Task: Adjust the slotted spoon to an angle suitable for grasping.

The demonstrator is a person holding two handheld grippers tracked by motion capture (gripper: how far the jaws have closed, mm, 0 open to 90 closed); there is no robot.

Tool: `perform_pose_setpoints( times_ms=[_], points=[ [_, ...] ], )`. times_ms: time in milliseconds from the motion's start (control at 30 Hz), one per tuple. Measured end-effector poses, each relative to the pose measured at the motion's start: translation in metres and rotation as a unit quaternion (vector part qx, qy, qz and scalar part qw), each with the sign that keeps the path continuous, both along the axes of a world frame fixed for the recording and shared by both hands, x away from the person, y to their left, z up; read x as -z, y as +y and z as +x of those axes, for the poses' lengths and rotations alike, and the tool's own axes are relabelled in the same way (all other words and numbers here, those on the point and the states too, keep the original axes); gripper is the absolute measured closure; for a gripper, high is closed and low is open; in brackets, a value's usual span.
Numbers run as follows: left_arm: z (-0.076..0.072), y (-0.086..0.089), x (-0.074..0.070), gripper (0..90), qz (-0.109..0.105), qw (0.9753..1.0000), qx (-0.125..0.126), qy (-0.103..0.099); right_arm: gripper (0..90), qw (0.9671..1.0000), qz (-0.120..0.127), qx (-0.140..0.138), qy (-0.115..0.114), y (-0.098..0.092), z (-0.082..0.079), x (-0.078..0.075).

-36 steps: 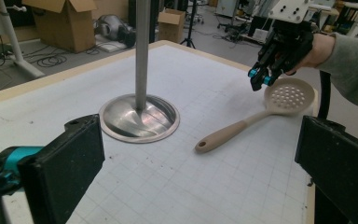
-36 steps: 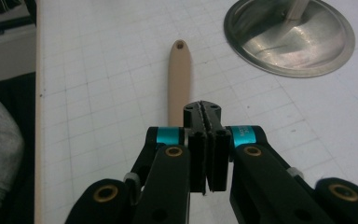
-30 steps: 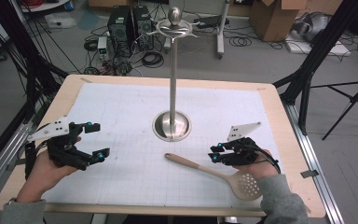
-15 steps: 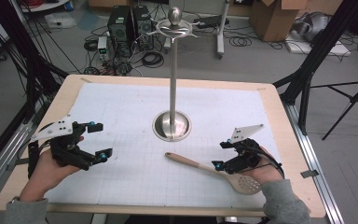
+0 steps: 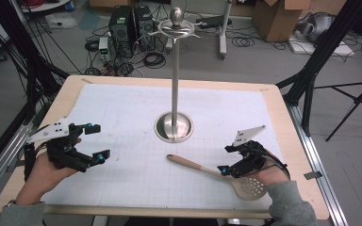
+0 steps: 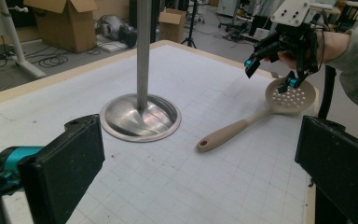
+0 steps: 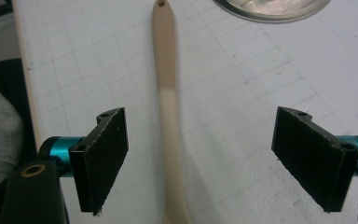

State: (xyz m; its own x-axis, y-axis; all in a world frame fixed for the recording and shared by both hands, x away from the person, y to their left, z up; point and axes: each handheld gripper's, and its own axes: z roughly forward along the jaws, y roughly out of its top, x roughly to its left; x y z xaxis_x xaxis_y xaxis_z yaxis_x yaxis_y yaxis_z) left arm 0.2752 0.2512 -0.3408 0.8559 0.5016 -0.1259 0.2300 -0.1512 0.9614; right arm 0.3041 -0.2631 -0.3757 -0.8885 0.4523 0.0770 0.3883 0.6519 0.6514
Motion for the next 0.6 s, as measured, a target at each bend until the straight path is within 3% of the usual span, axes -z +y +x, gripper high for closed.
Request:
perform_pose_setpoints(
  times_ms=[333,600],
  points=[
    [-0.001,-0.001,-0.001,1.7,-0.001,1.0,0.002,-0.002,17.6,0.9999,-0.016,-0.005,0.0,0.003,0.001,0.005],
    [0.0,-0.001,0.002,1.8,0.002,1.0,0.001,0.003,17.7,0.9993,-0.03,-0.006,0.02,0.003,0.004,0.016]
  ],
)
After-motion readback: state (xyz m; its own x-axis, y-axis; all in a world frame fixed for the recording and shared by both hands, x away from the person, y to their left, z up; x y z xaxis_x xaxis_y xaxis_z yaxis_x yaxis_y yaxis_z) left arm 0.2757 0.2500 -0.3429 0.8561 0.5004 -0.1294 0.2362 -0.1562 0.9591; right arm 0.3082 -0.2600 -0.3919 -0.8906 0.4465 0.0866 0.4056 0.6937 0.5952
